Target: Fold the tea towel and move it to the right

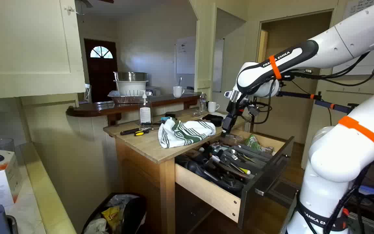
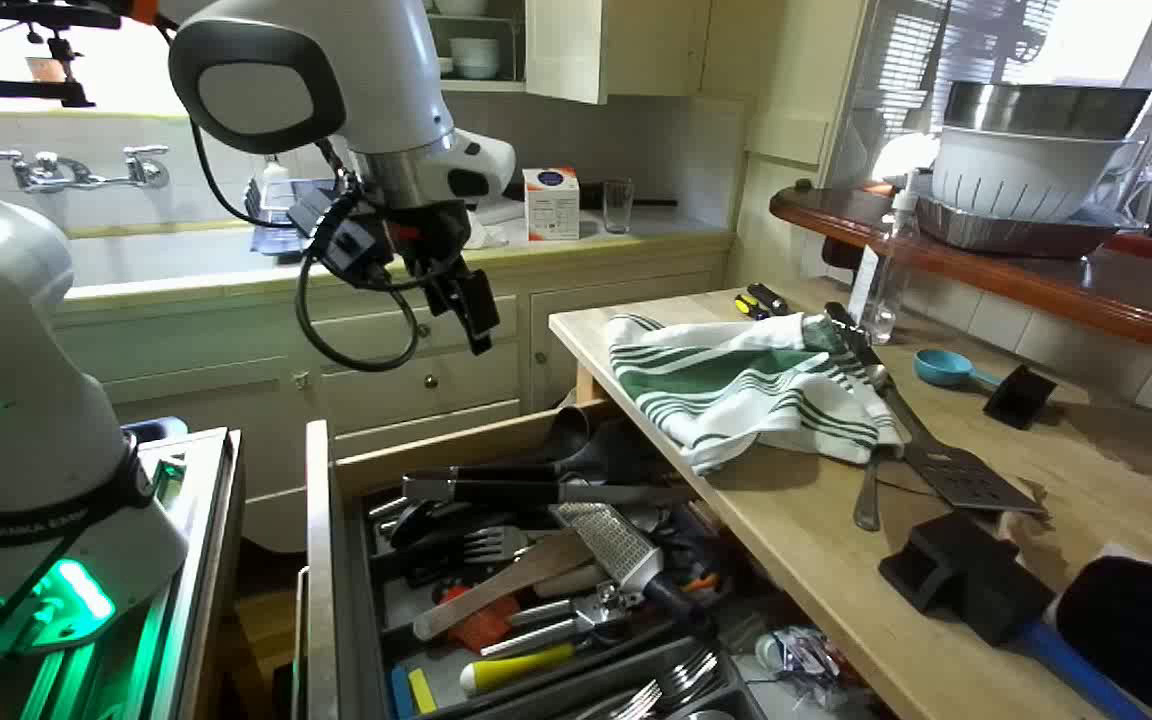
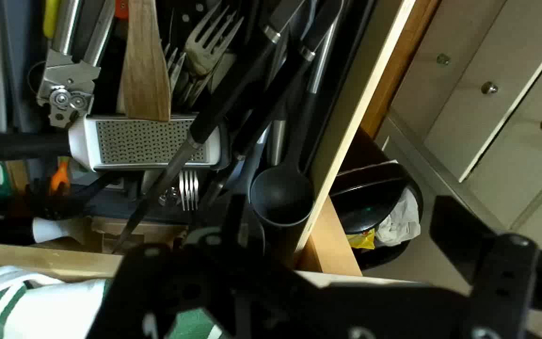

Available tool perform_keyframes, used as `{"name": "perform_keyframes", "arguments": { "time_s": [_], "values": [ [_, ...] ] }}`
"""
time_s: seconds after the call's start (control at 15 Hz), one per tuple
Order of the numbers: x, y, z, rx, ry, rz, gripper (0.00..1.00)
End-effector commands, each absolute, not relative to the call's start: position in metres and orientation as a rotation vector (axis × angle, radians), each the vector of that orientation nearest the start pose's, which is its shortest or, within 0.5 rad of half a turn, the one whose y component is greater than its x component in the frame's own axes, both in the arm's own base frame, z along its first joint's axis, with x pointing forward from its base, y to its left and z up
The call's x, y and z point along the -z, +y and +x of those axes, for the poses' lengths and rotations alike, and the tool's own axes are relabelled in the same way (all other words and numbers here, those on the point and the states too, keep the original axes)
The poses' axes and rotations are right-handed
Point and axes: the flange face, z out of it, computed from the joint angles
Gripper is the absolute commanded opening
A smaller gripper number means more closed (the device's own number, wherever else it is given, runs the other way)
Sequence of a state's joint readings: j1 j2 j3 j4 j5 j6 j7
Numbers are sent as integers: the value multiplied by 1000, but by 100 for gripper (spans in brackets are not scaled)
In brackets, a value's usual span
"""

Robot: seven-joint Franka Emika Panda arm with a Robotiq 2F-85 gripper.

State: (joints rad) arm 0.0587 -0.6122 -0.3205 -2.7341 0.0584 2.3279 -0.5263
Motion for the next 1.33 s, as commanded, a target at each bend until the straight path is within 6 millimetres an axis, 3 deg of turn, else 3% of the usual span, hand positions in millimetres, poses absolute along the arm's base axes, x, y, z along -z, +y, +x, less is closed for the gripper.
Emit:
{"name": "perform_keyframes", "arguments": {
  "time_s": [0.0,0.2,0.47,0.73,1.07,1.13,1.27],
  "values": [
    [-412,-88,356,369,-395,-2944,100],
    [-412,-88,356,369,-395,-2944,100],
    [-423,-107,394,513,-238,-2922,100],
    [-427,-145,439,636,-51,-2906,100],
    [-404,-194,484,654,236,-2888,100],
    [-418,-179,461,659,174,-2883,100],
    [-408,-189,476,637,216,-2892,100]
  ]
}}
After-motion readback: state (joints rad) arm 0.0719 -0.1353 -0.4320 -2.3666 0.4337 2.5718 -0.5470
